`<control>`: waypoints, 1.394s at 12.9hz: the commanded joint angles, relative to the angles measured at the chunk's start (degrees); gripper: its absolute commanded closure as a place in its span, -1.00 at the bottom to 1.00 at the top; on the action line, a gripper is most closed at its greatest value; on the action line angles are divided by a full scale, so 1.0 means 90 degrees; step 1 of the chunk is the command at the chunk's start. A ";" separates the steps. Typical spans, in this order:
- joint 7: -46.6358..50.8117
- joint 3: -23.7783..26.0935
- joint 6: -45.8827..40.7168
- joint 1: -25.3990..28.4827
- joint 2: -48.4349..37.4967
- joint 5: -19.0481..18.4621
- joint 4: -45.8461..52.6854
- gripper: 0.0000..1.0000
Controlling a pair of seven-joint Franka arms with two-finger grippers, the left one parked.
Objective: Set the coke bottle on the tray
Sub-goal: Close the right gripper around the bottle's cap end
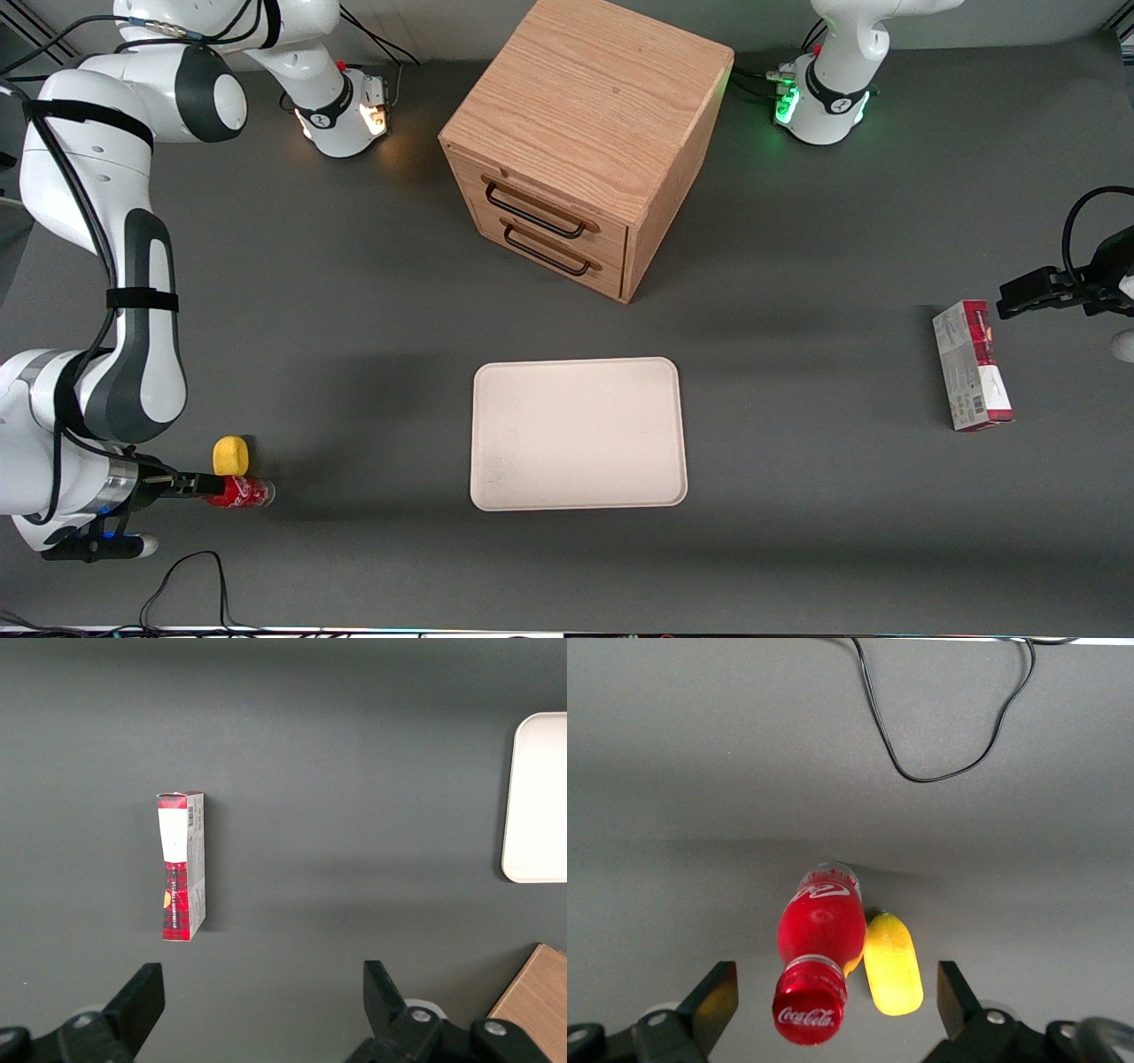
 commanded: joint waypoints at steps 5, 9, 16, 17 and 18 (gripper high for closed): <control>0.0109 0.0018 0.0038 0.0029 0.0040 -0.0025 0.0126 0.30; 0.0333 0.0027 -0.0001 0.0029 0.0039 0.0014 0.0126 1.00; 0.0636 0.0018 -0.0546 0.0107 -0.0311 -0.0005 0.0136 1.00; 0.0627 0.0027 -0.0896 0.0097 -0.0544 -0.0005 0.0145 1.00; 0.0617 0.0037 -0.1296 0.0097 -0.0759 -0.0005 0.0165 1.00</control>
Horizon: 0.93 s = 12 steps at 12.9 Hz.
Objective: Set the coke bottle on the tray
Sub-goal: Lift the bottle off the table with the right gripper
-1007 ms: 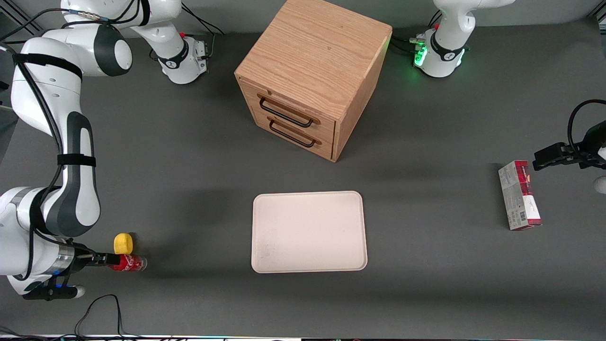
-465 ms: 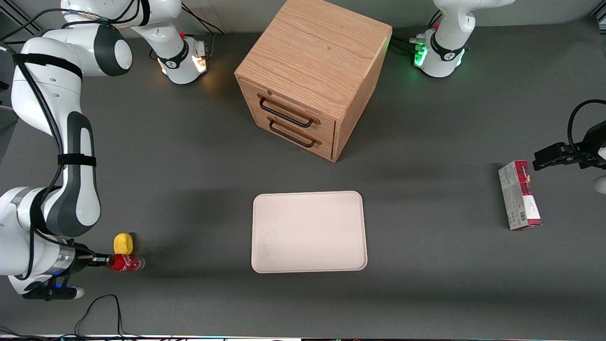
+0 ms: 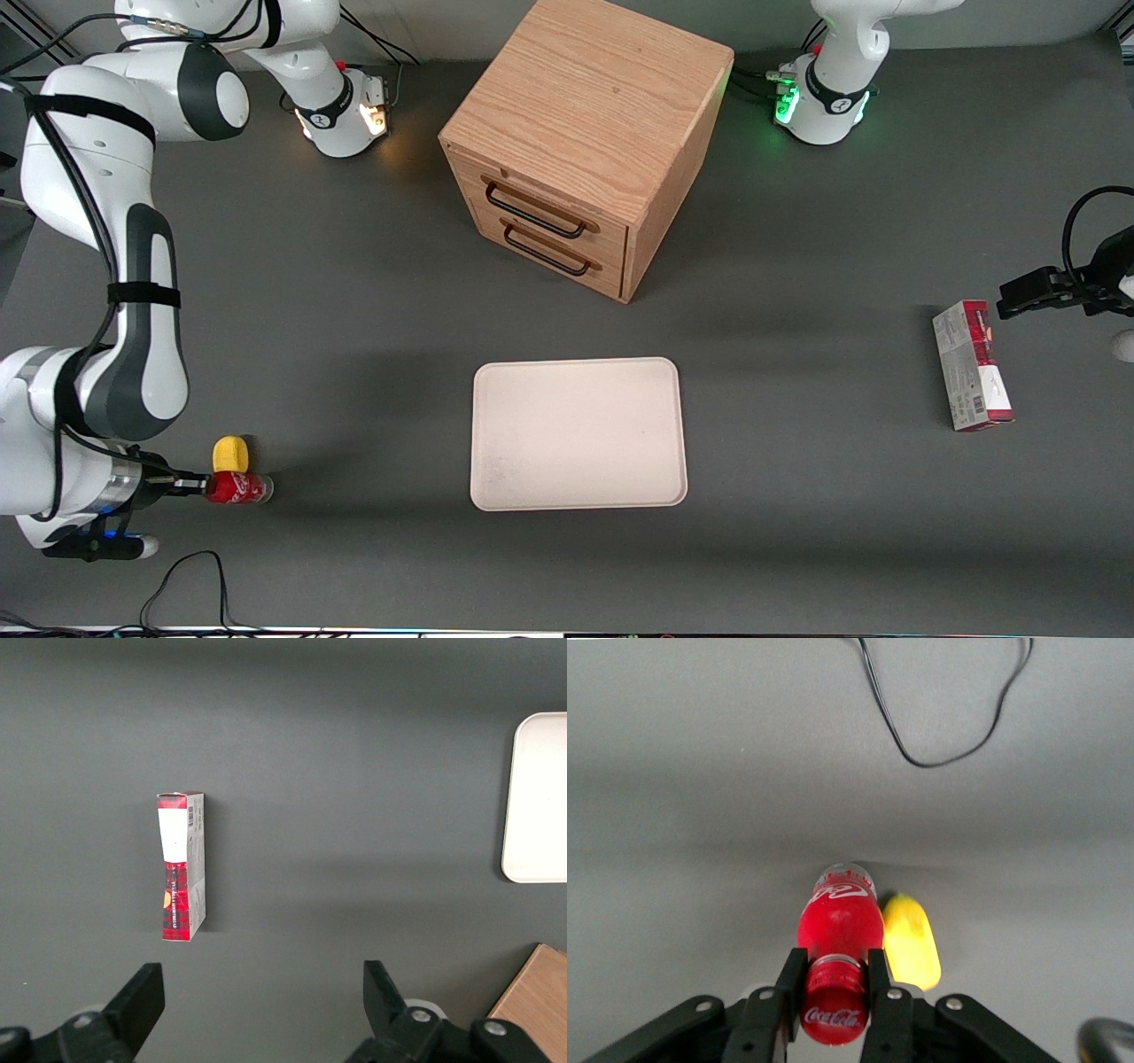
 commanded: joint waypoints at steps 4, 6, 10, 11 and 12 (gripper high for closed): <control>-0.0097 -0.0010 -0.1991 0.0044 -0.1680 -0.0043 -0.0086 1.00; -0.0331 -0.0010 -0.2733 0.0054 -0.2295 -0.0053 -0.0435 1.00; -0.0430 -0.0009 -0.1900 0.0190 -0.4656 -0.0043 -0.3418 1.00; -0.0430 -0.0010 -0.1674 0.0258 -0.5087 -0.0043 -0.4025 1.00; -0.0430 -0.0010 -0.1565 0.0269 -0.5324 -0.0043 -0.4331 1.00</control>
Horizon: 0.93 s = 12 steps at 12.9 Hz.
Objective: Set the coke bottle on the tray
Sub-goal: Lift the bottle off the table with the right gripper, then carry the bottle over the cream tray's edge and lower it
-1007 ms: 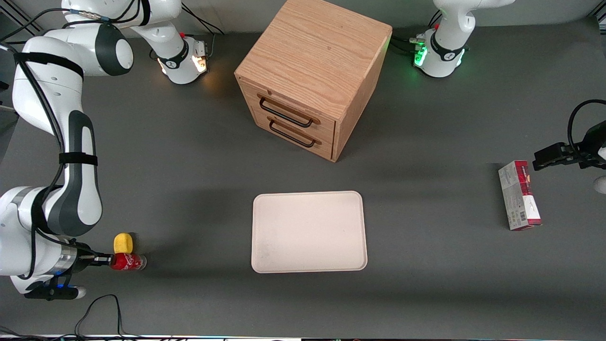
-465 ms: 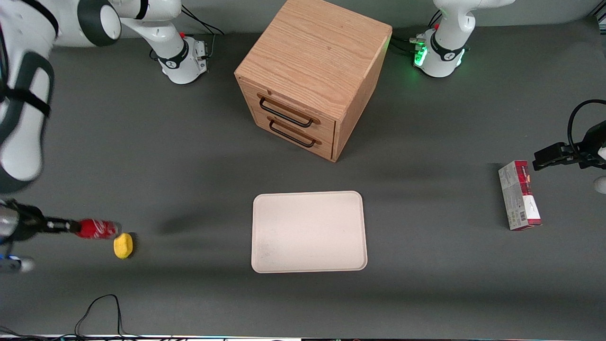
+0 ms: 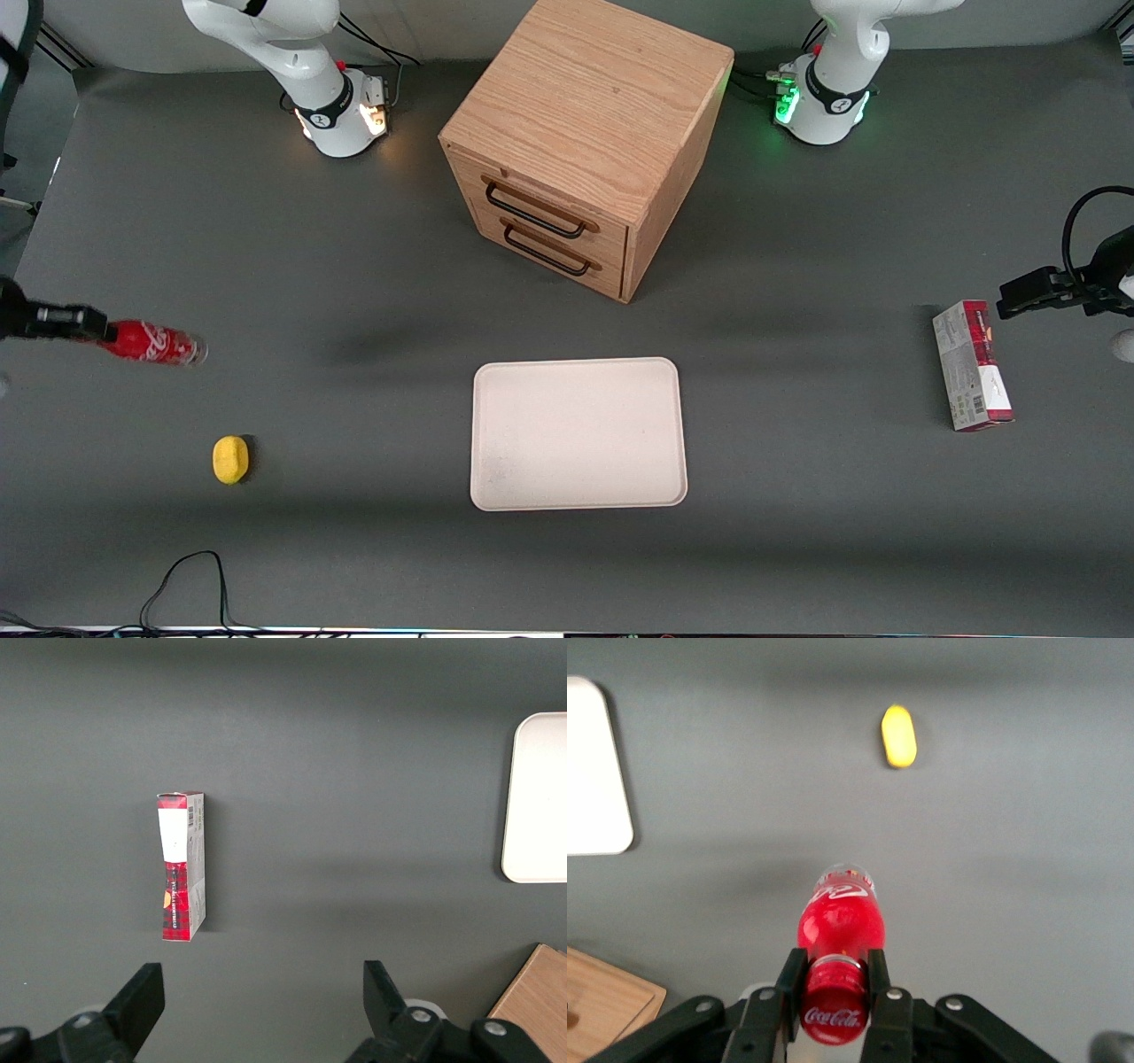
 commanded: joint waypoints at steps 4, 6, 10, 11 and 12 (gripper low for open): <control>0.0677 -0.0005 0.0558 0.0714 -0.0712 0.0007 -0.1231 1.00; 0.1624 -0.0005 0.0548 0.1279 0.0019 0.0016 -0.0452 1.00; 0.3403 0.0005 0.0499 0.2140 0.1621 0.0231 0.1277 1.00; 0.3725 0.0063 0.0547 0.2306 0.2021 0.0231 0.1678 1.00; 0.4115 0.0180 0.0616 0.2365 0.2460 0.0231 0.2136 1.00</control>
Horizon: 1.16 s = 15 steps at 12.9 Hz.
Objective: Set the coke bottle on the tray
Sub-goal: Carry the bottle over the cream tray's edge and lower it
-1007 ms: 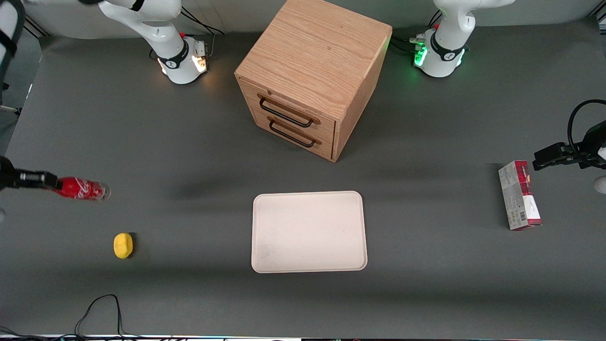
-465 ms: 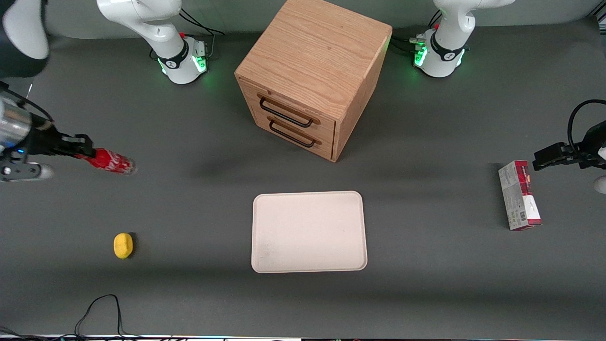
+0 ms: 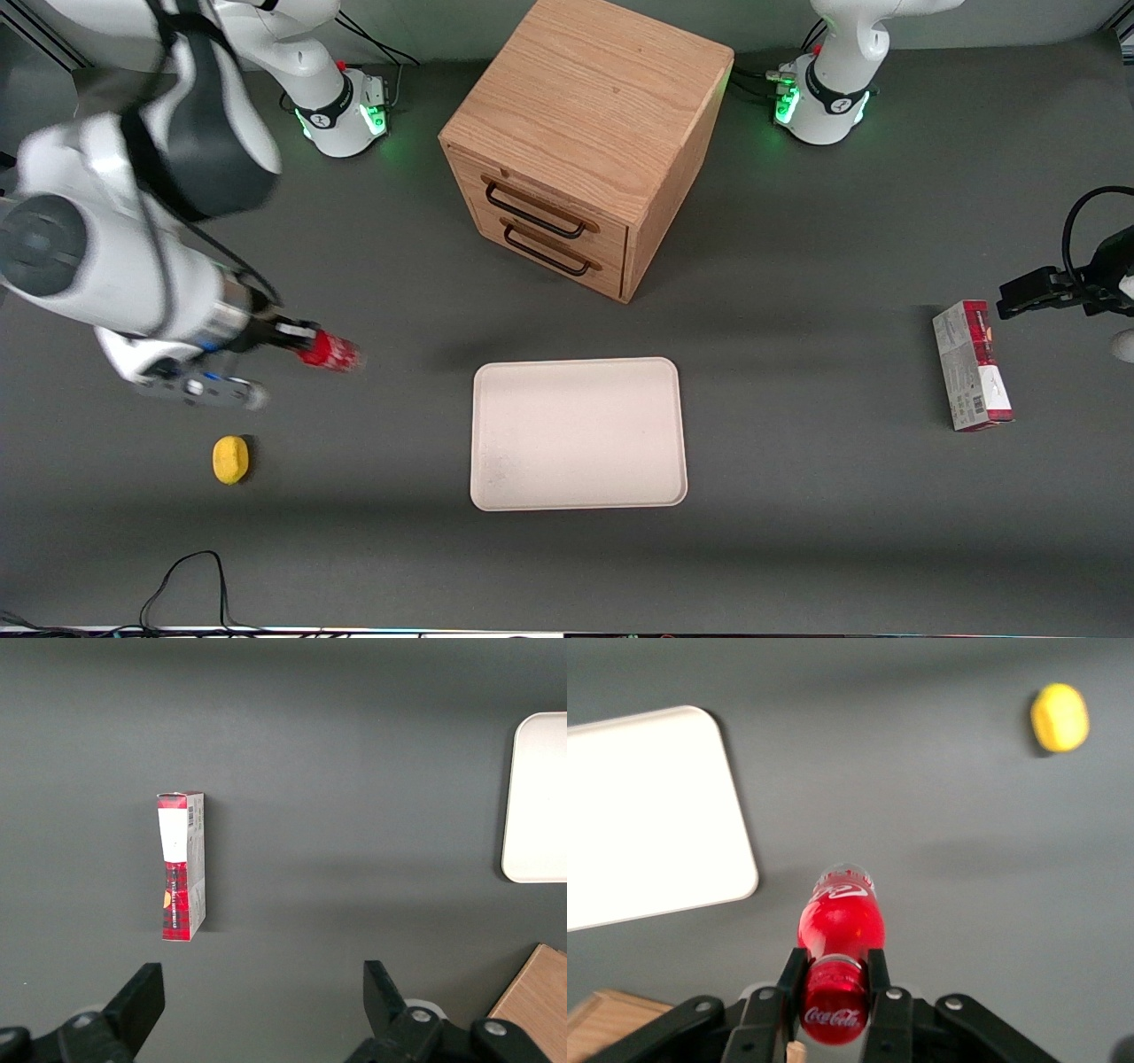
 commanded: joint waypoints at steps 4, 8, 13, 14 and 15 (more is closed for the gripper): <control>0.1431 0.0421 0.1142 0.0127 0.1863 0.0108 0.1875 1.00; 0.2066 0.0392 0.2150 0.0400 0.2507 0.0031 0.1885 1.00; 0.2301 0.0382 0.2581 0.0527 0.2820 -0.0184 0.1875 1.00; 0.2311 0.0382 0.2601 0.0537 0.2830 -0.0223 0.1875 1.00; 0.2311 0.0392 0.2621 0.0556 0.2840 -0.0272 0.1875 1.00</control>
